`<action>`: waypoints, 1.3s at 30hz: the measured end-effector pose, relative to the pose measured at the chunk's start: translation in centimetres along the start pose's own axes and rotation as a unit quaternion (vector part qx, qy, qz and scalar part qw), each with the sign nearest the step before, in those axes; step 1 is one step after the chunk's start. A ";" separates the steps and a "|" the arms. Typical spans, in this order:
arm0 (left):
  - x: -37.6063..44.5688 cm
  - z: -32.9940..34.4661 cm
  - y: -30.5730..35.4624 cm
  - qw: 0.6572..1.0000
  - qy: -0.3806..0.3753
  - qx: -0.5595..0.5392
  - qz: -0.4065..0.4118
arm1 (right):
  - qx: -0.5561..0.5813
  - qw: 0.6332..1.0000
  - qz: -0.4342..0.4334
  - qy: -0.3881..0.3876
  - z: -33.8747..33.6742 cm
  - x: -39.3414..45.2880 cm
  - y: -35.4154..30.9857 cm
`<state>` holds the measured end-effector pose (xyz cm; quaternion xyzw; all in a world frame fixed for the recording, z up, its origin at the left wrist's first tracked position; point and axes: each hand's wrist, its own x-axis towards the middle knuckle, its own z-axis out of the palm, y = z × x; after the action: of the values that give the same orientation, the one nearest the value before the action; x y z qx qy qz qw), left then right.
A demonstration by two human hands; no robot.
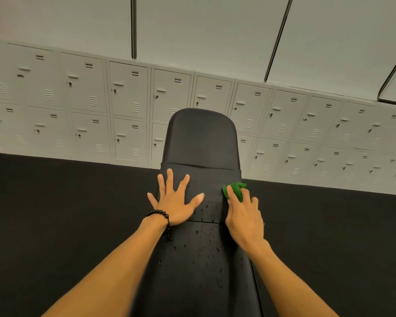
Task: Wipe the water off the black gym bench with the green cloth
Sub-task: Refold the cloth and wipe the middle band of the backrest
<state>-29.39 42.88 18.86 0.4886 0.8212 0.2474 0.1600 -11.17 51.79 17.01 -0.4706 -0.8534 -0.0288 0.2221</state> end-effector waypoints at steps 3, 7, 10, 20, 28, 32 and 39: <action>0.3 1.2 -0.3 1.000 0.021 0.003 -0.003 | 0.014 0.999 0.015 0.041 0.4 1.9 0.1; 0.5 1.4 -0.4 0.999 0.036 -0.019 0.001 | 0.037 0.997 0.020 0.062 0.0 4.1 -1.3; 0.4 1.2 -0.4 0.999 0.031 -0.021 0.003 | 0.018 0.993 -0.069 0.093 0.8 1.6 0.0; 0.5 1.1 -0.6 0.998 0.023 -0.055 0.011 | 0.044 0.976 -0.148 0.154 2.6 1.8 -1.3; 0.4 0.9 -0.6 0.997 0.023 -0.068 0.012 | 0.150 0.973 -0.064 0.165 2.8 5.6 -1.7; 0.5 0.9 -0.7 0.998 0.018 -0.066 0.014 | 0.136 0.971 -0.101 0.172 3.2 3.6 1.2; 0.3 0.8 -0.5 0.998 0.017 -0.060 0.009 | 0.165 0.970 -0.084 0.157 3.0 4.8 -0.7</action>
<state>-29.47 43.19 17.95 0.4809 0.8033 0.3059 0.1730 -15.07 55.98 16.35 -0.3438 -0.8370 0.0206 0.4252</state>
